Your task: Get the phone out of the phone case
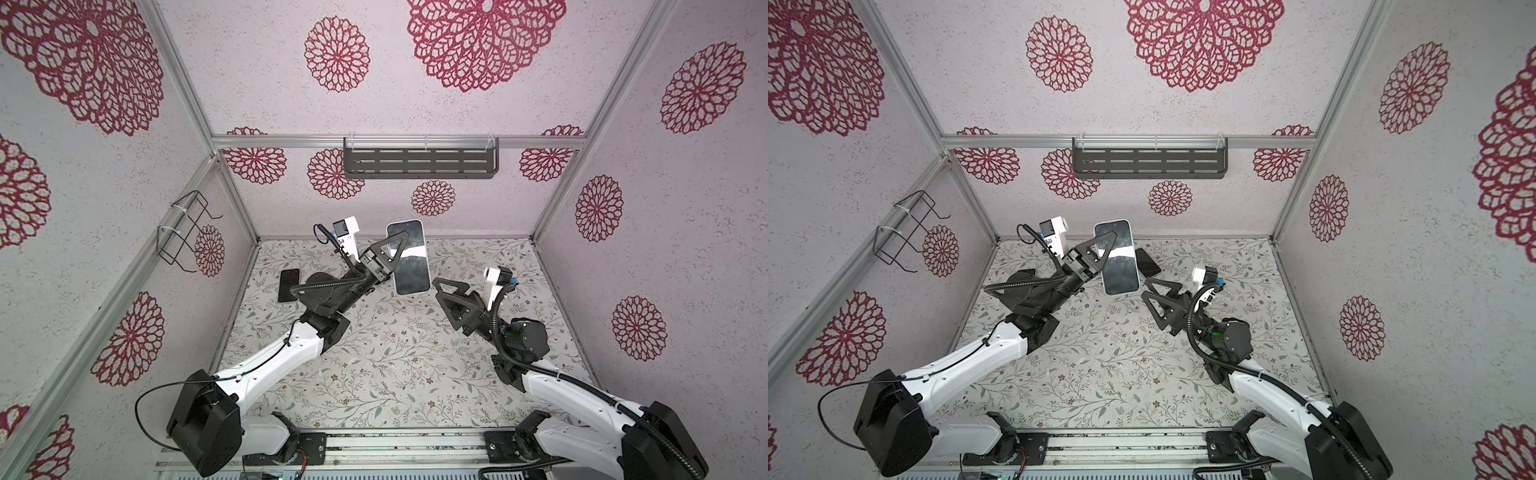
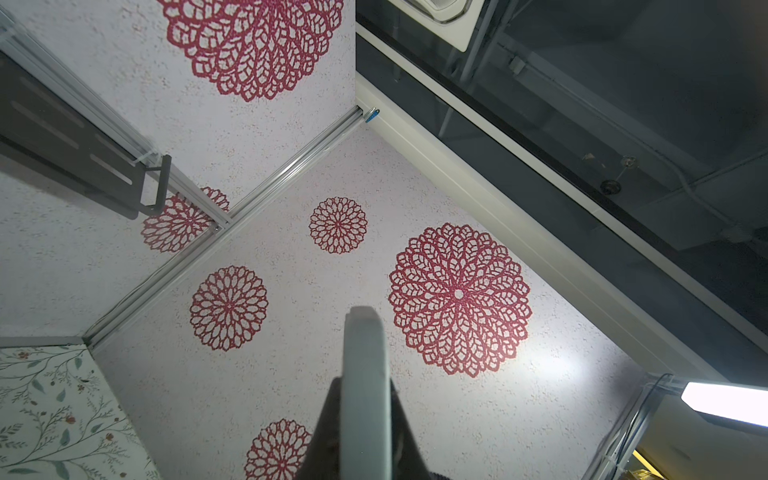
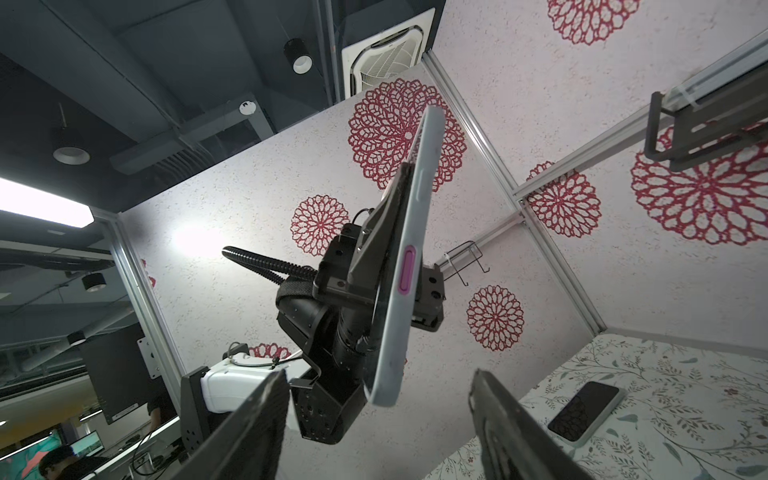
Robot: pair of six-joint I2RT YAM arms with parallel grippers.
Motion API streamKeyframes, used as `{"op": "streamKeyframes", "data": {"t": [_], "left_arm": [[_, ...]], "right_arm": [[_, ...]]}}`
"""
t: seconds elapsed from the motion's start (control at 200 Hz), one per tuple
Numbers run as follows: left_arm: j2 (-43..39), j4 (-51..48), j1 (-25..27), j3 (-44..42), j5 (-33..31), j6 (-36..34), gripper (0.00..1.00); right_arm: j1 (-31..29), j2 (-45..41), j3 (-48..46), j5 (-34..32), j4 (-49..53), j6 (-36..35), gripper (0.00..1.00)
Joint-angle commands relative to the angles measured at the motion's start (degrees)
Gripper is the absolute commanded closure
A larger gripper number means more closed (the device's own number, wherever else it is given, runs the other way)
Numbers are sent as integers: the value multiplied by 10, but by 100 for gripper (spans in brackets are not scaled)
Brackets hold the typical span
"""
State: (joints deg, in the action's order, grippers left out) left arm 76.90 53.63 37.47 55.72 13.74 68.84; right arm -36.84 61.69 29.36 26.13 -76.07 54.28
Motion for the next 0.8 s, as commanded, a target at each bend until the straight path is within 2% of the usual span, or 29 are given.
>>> {"op": "streamKeyframes", "data": {"t": [0.0, 0.285, 0.796], "left_arm": [[-4, 72, 2, 3, -17, 13, 100], [3, 93, 3, 1, -10, 26, 100], [9, 101, 4, -2, -7, 33, 100]], "right_arm": [[-7, 3, 24, 23, -62, 19, 29], [-11, 28, 35, 30, -80, 28, 37], [-15, 45, 53, 37, -83, 29, 65]]}}
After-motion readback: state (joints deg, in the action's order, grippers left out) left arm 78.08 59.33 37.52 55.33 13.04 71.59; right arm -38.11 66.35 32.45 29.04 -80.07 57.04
